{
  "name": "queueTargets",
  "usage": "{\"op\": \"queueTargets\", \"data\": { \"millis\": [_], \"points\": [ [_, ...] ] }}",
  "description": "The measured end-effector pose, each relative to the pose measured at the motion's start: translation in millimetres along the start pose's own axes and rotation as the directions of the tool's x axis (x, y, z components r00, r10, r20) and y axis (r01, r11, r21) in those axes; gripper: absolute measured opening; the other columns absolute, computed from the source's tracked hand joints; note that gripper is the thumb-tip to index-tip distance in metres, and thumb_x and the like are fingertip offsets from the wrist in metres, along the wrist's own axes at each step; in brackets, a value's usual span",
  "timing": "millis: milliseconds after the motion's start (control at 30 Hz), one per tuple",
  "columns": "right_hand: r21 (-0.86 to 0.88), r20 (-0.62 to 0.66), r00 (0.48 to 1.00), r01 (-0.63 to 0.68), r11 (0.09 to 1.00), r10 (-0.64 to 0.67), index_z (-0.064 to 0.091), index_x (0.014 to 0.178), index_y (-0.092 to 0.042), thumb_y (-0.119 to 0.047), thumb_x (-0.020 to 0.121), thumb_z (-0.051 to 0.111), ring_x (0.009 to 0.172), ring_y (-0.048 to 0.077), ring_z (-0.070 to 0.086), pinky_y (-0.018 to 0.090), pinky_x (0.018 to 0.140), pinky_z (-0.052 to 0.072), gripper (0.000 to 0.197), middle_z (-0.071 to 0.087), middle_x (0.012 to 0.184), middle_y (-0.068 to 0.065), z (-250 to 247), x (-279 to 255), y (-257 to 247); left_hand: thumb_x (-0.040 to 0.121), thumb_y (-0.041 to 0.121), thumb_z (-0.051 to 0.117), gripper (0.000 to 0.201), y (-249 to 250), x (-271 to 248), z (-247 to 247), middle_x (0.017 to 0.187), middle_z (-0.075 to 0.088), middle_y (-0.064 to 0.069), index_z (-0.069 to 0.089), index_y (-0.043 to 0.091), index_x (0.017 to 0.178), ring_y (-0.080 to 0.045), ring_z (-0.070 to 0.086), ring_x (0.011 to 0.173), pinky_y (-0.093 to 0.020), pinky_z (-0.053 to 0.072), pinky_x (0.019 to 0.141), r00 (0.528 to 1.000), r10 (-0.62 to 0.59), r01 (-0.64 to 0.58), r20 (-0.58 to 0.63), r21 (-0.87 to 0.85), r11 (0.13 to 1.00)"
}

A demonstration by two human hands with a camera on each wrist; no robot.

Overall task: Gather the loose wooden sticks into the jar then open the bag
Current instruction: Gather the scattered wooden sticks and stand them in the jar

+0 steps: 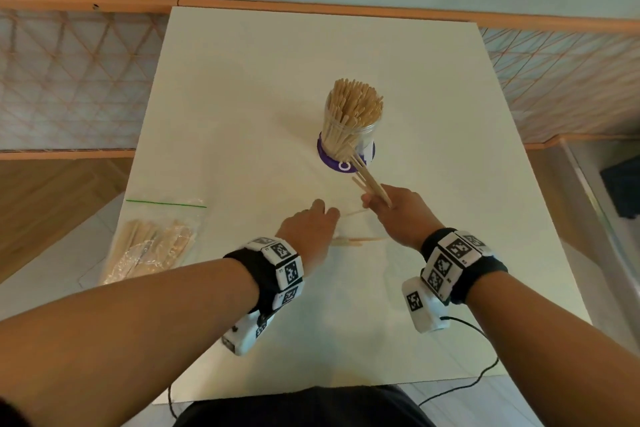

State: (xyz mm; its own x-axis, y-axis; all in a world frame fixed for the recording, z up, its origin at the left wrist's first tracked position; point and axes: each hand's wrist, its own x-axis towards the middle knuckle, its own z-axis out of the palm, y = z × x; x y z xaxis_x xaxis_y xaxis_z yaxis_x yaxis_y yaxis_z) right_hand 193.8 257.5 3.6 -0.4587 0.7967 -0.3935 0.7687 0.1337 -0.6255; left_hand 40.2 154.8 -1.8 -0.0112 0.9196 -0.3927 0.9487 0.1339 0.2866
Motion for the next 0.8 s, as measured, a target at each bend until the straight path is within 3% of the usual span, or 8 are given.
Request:
{"op": "queueTargets", "data": {
  "millis": [67,200,367,533,700,800],
  "points": [
    [0.016,-0.023,1.000,-0.013,1.000,0.013,0.068,0.089,-0.019,-0.039,0.101,0.051,0.072,0.018,0.056,0.028,0.064,0.043,0.029,0.060,0.071,-0.004,-2.7,-3.3,3.1,0.094,0.013,0.053,0.027,-6.0,-2.0,6.3,0.119,0.044,-0.012,0.050,0.005,0.120,-0.031,0.056,0.099,-0.039,0.047,0.075,0.997,0.062,-0.065,0.044,0.072,0.995],
    [0.050,-0.072,0.996,-0.050,0.998,0.053,0.069,0.091,-0.017,-0.041,0.100,0.051,0.078,0.023,0.060,0.032,0.070,0.046,0.031,0.064,0.078,0.003,-4.1,-9.5,5.9,0.093,0.002,0.040,0.028,-15.8,-7.4,10.6,0.120,0.051,-0.013,0.056,0.004,0.116,-0.032,0.055,0.104,-0.034,0.040,0.075,0.990,0.067,-0.078,0.122,0.082,0.994],
    [0.068,-0.103,0.991,-0.076,0.995,0.083,0.068,0.091,-0.017,-0.043,0.100,0.051,0.072,0.018,0.056,0.026,0.066,0.044,0.032,0.060,0.074,-0.002,-0.6,-15.4,7.1,0.089,-0.003,0.047,0.030,-7.5,-5.0,-4.3,0.117,0.054,-0.014,0.057,0.000,0.118,-0.032,0.057,0.108,-0.036,0.048,0.086,0.981,0.046,-0.078,0.186,0.168,0.983],
    [0.065,-0.111,0.989,-0.087,0.994,0.094,0.068,0.091,-0.018,-0.043,0.100,0.051,0.069,0.014,0.054,0.024,0.062,0.043,0.032,0.060,0.074,-0.002,0.6,-17.3,5.4,0.088,-0.001,0.053,0.024,-4.7,-3.8,-10.5,0.113,0.058,-0.019,0.060,-0.002,0.111,-0.033,0.063,0.101,-0.030,0.045,0.070,0.961,0.089,-0.150,0.263,0.224,0.963],
    [0.065,-0.108,0.990,-0.083,0.994,0.090,0.069,0.091,-0.018,-0.041,0.100,0.051,0.070,0.014,0.054,0.022,0.062,0.042,0.031,0.061,0.076,-0.001,2.8,-16.5,3.2,0.090,0.002,0.051,0.024,-13.3,-9.3,-4.9,0.115,0.054,-0.018,0.054,-0.002,0.114,-0.033,0.059,0.103,-0.033,0.044,0.075,0.964,0.100,-0.154,0.245,0.211,0.965],
    [0.064,-0.101,0.991,-0.085,0.994,0.091,0.069,0.092,-0.018,-0.042,0.100,0.051,0.071,0.015,0.055,0.021,0.062,0.043,0.031,0.062,0.077,0.000,6.3,-15.0,2.9,0.090,-0.003,0.045,0.022,-18.8,-16.8,2.1,0.112,0.052,-0.017,0.050,0.001,0.112,-0.031,0.059,0.097,-0.033,0.039,0.068,0.974,0.114,-0.152,0.197,0.190,0.970]
  ]
}}
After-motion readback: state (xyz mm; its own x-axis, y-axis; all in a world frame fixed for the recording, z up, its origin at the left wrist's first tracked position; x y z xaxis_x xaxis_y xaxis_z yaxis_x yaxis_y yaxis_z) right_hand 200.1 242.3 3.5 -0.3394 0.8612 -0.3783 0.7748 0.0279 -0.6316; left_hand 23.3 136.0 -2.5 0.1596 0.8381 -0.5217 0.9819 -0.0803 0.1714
